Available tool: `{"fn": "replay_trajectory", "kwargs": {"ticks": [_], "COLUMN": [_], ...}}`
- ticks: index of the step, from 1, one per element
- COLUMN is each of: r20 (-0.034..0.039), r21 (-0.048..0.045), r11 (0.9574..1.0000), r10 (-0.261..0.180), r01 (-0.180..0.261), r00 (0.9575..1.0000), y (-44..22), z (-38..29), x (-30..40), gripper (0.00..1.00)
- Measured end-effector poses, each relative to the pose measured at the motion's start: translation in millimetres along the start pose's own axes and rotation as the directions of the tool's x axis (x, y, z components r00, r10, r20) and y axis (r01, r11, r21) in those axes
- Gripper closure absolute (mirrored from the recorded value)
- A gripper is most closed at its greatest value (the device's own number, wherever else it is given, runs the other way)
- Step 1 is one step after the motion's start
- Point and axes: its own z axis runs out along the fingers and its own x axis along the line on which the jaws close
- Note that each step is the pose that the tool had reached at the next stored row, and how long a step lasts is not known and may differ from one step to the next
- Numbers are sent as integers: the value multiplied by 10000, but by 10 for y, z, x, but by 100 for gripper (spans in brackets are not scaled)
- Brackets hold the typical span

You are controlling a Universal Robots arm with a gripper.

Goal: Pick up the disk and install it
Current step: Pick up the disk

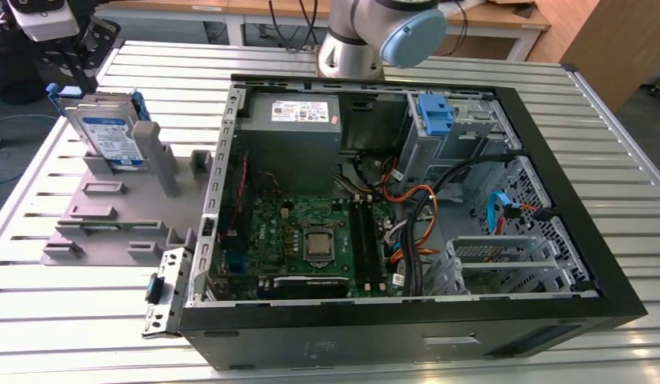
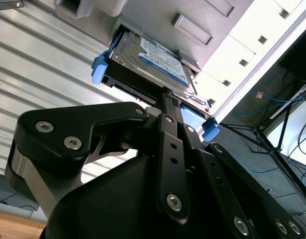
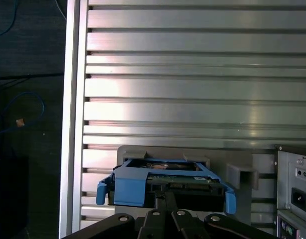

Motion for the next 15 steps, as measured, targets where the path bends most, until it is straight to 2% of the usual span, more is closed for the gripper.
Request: {"fn": "replay_trajectory", "kwargs": {"ticks": [5,11,15], "r20": [-2,-26,-27], "r21": [2,23,25], "r11": [10000,9980,9977], "r10": [-60,-629,-671], "r01": [60,630,671], "r00": [10000,9980,9977], "y": [0,0,0], "z": [0,0,0], "x": [0,0,0], "gripper": [89,89,89]}}
